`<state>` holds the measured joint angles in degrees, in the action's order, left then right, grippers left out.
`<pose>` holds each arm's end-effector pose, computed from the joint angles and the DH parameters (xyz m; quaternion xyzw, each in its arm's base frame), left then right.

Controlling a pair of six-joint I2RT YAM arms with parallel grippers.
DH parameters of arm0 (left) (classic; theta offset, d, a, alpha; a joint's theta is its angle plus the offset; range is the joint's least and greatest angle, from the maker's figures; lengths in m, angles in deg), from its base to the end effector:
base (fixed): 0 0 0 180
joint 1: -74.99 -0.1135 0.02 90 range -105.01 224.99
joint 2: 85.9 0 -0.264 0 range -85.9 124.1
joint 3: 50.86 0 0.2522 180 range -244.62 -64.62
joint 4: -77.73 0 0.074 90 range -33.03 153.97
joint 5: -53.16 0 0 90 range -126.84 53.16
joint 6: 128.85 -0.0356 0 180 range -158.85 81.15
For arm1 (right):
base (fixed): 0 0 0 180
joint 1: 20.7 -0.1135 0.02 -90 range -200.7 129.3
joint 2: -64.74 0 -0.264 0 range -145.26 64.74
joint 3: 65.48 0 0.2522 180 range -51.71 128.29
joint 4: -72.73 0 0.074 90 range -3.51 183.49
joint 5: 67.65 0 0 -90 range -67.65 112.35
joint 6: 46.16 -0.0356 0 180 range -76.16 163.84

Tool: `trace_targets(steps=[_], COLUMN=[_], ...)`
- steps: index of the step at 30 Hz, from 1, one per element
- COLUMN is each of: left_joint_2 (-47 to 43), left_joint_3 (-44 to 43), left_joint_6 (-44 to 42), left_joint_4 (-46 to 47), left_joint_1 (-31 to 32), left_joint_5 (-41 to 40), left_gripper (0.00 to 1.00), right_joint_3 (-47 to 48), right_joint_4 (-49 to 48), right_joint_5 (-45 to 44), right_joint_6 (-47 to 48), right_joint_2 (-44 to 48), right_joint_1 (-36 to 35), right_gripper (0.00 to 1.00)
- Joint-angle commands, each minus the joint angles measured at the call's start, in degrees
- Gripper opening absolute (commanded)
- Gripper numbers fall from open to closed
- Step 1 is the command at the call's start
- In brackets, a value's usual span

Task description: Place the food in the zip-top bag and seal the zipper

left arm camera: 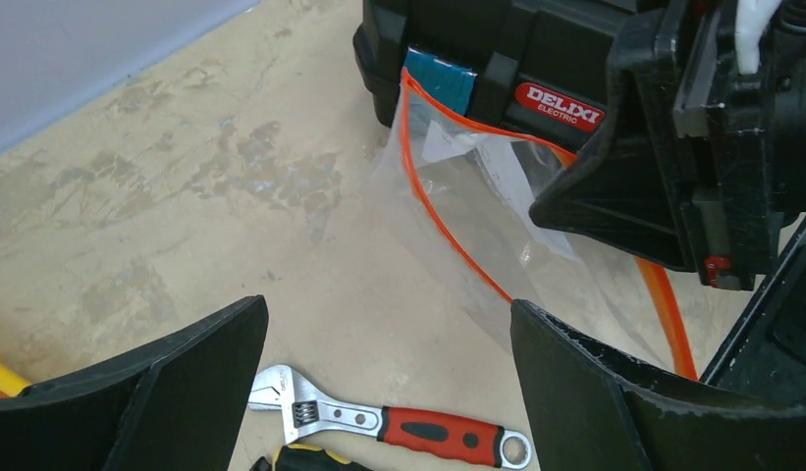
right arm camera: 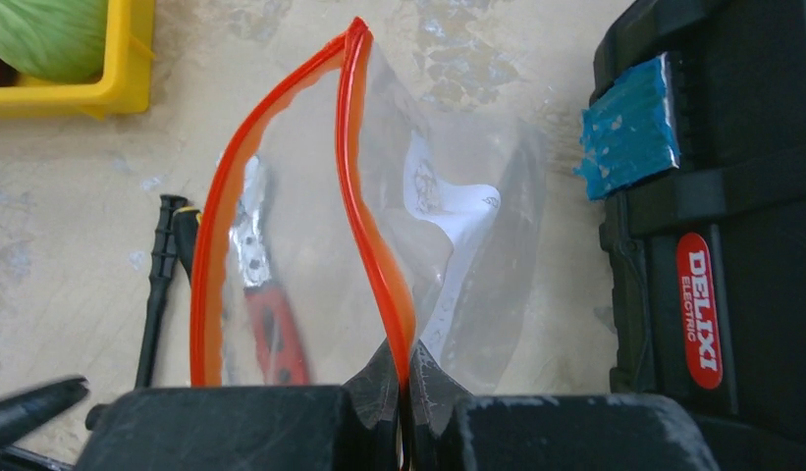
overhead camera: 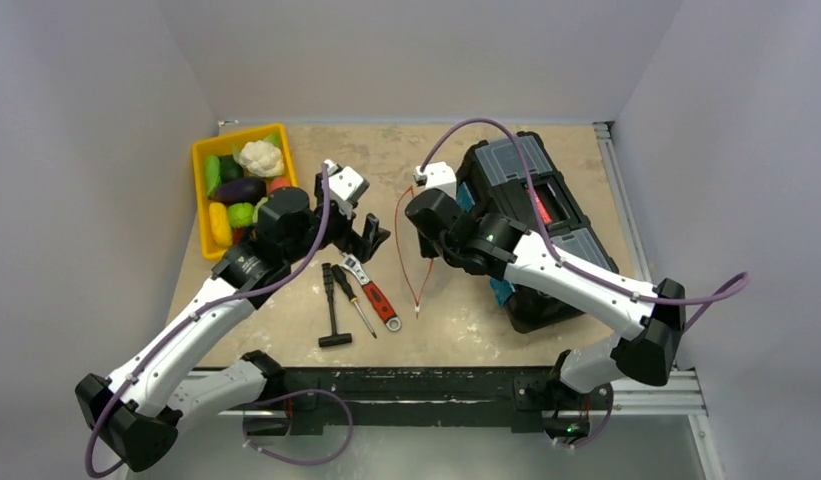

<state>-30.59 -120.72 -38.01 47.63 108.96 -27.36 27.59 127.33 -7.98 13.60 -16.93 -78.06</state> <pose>0.1783 -0.1272 0.3647 0.2742 0.7464 -0.2431 0.5556 0.1798 0.2474 0.3529 -0.1067 0.8855 0.0920 0.4428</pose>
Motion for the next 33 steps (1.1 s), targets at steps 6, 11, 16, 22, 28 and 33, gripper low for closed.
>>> trace_targets(steps=[6, 11, 16, 22, 28, 33], left_joint_2=[-2.1, -3.4, -5.1, -5.7, -5.6, -5.1], left_joint_3=[-2.7, -3.6, -4.8, -5.7, -5.3, -3.8], left_joint_6=[0.4, 2.0, 1.9, 5.8, 6.1, 5.2], left_joint_4=[-0.8, -1.2, -2.2, -3.5, -3.6, -2.5], left_joint_1=[0.5, 0.4, 0.1, -3.1, -3.6, -3.5], left_joint_5=[-14.1, -17.3, -20.1, -19.2, -20.2, -23.7], left_gripper=[0.95, 0.95, 0.95, 0.95, 0.96, 0.96], right_joint_3=[5.6, 9.0, 14.5, 13.9, 15.2, 24.5], right_joint_4=[7.2, 16.6, 29.3, 30.9, 16.1, 7.7], right_joint_5=[-1.1, 4.6, 8.3, 9.9, 0.4, -0.5], right_joint_6=[-4.3, -6.5, -13.4, -17.0, -17.4, -15.9], right_joint_2=[2.6, 8.1, 11.6, 7.4, -11.6, -25.0], right_joint_1=[0.0, 0.0, -0.1, 0.0, -0.1, -0.1], right_gripper=[0.00, 0.00, 0.00, 0.00, 0.00, 0.00])
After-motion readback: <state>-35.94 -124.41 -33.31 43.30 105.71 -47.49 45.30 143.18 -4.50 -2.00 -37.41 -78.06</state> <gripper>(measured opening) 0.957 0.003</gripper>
